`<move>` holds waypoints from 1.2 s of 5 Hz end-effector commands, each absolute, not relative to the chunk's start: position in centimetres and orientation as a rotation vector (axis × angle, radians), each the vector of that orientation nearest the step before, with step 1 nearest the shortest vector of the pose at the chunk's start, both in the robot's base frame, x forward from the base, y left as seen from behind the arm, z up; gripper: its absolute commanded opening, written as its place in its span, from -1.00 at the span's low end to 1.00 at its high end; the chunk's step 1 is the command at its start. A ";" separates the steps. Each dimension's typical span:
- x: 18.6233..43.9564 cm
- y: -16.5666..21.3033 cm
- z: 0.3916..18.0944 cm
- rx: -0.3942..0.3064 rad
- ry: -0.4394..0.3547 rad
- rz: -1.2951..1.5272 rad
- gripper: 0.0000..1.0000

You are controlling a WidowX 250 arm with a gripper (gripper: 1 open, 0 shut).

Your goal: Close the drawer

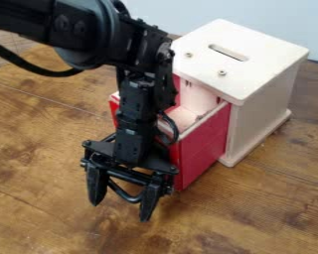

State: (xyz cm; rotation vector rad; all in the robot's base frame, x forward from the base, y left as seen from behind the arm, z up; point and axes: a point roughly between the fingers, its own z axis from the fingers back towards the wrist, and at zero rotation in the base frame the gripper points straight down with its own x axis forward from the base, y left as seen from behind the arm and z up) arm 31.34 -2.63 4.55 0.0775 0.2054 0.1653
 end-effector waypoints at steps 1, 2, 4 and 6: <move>35.6 -1.9 6.7 0.050 0.056 0.204 1.00; 37.1 -1.4 6.8 0.046 0.038 0.229 1.00; 41.0 -0.2 7.1 0.031 -0.009 0.275 1.00; 40.3 0.9 7.2 0.026 -0.026 0.295 1.00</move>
